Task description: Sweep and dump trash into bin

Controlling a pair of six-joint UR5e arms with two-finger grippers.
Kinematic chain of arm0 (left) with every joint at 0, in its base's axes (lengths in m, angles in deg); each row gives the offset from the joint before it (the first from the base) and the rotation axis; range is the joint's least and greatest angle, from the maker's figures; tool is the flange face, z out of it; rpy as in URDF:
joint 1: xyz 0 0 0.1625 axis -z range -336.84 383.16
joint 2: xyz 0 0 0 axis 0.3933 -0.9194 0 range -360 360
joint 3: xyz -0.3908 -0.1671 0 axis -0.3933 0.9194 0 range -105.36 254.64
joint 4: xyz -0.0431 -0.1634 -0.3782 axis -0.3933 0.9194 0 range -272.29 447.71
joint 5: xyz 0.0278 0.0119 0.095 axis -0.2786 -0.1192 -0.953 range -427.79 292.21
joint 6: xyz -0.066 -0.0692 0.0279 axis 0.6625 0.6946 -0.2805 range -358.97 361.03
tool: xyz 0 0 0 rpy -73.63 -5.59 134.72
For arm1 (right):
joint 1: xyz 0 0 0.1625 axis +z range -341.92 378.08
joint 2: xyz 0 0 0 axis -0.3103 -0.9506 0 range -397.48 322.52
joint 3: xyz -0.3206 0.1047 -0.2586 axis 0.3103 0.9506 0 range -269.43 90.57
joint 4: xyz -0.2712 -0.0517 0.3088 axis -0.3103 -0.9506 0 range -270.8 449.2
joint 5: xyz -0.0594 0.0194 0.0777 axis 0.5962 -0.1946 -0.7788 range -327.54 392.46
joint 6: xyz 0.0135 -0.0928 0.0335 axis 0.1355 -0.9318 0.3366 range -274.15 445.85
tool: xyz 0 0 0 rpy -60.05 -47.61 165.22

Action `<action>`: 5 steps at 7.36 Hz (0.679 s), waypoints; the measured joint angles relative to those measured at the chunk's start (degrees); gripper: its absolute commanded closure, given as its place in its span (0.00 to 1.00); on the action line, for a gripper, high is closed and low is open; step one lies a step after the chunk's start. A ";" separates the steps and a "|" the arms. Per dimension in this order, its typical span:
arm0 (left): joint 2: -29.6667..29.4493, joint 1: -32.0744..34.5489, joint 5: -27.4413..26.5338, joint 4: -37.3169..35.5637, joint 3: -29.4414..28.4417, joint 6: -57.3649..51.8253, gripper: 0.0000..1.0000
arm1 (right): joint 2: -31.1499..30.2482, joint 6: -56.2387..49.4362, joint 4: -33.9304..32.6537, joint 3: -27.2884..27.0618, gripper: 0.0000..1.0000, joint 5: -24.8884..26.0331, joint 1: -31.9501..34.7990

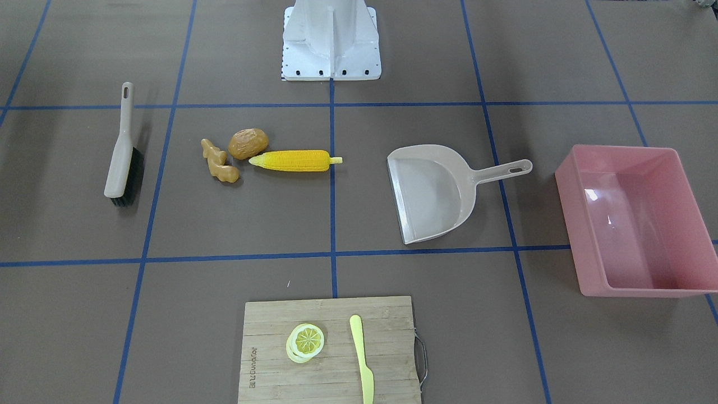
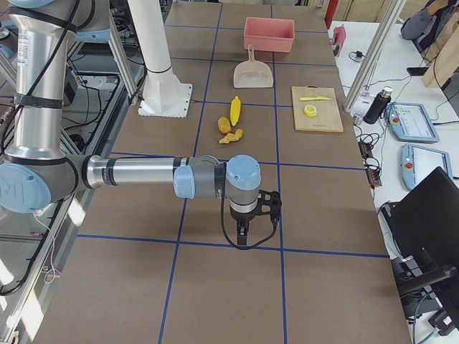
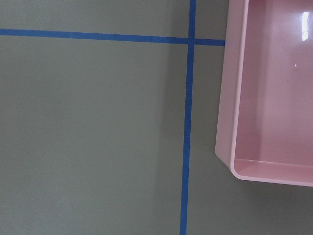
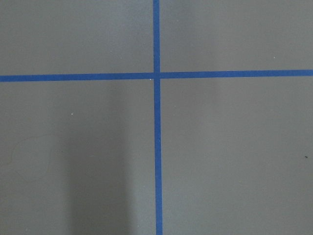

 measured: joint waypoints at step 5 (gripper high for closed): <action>0.00 0.33 0.18 0.00 0.09 0.00 0.01 | -1.82 0.08 0.71 -0.75 0.00 0.16 1.96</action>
